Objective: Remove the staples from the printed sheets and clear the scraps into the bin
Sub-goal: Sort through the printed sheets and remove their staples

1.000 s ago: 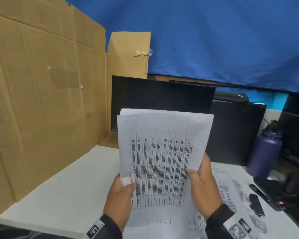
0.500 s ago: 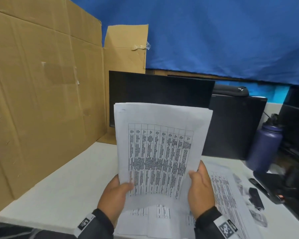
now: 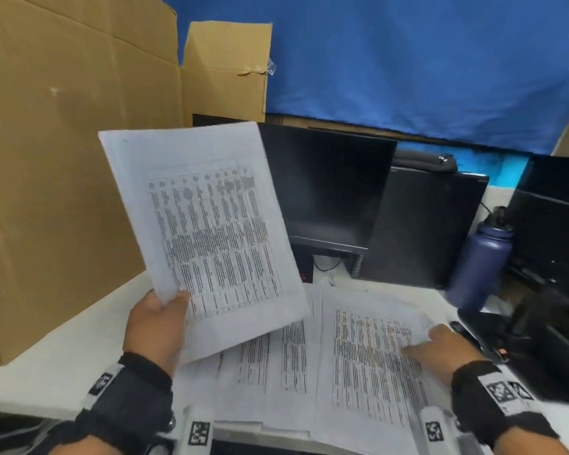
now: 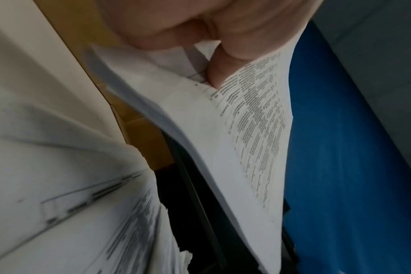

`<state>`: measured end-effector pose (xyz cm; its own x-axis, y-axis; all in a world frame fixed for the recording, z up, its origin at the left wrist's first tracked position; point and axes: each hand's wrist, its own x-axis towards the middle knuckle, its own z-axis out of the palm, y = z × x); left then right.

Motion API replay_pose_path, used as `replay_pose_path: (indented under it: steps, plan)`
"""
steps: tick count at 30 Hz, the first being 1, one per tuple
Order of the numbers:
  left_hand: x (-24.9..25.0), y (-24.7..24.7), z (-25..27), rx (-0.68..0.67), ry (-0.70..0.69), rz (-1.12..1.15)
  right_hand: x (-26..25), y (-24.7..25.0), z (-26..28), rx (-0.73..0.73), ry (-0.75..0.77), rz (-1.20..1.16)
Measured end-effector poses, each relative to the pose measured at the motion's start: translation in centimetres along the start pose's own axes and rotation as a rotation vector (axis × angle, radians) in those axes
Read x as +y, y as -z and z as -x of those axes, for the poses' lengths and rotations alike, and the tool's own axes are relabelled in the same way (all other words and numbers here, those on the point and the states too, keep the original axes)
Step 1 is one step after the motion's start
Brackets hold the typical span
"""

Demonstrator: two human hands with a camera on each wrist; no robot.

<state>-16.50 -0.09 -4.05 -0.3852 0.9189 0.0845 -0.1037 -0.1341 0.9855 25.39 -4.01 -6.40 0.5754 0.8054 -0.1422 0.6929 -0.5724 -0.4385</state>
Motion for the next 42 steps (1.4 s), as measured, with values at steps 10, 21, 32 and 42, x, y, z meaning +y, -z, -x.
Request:
replay_pose_path:
  steps: [10, 21, 32, 42]
  plan:
    - [0.3, 0.7, -0.9, 0.0, 0.073, 0.147, -2.2, 0.6, -0.6, 0.036, 0.034, 0.211]
    - [0.2, 1.2, -0.6, -0.011, 0.006, -0.06, -5.2, 6.5, 3.0, 0.322, 0.327, -0.5]
    - [0.4, -1.8, 3.5, -0.498, 0.227, -0.05, -9.6, 2.2, 8.0, -0.11, 0.442, -1.109]
    - [2.1, -2.2, 4.8, -0.554, -0.184, -0.189, -12.3, 0.8, 11.0, 0.312, 0.614, -1.062]
